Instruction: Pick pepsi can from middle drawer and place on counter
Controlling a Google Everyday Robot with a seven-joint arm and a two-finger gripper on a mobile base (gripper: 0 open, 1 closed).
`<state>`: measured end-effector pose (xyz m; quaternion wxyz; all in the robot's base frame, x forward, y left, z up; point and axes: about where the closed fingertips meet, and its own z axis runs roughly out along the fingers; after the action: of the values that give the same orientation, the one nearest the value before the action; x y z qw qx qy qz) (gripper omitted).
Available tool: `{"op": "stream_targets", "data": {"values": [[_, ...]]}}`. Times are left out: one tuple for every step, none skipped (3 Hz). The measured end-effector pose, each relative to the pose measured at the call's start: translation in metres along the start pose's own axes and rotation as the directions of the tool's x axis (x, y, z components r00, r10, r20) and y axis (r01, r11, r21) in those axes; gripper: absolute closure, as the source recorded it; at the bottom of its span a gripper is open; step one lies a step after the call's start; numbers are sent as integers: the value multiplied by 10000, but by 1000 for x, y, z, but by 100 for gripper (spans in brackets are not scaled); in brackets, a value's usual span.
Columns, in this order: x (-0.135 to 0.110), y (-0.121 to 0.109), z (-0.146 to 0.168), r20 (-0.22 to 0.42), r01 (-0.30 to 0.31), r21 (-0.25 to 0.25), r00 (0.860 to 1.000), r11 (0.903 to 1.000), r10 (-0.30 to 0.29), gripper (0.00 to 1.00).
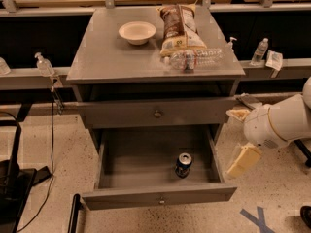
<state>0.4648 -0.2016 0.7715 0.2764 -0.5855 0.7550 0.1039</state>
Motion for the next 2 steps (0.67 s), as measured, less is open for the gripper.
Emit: {"op": "stream_targets", "data": {"values": [[4, -14, 19, 389, 238, 301, 9989, 9993, -250, 0], [11, -54, 86, 1715, 828, 1139, 9799, 9900, -1017, 0]]}}
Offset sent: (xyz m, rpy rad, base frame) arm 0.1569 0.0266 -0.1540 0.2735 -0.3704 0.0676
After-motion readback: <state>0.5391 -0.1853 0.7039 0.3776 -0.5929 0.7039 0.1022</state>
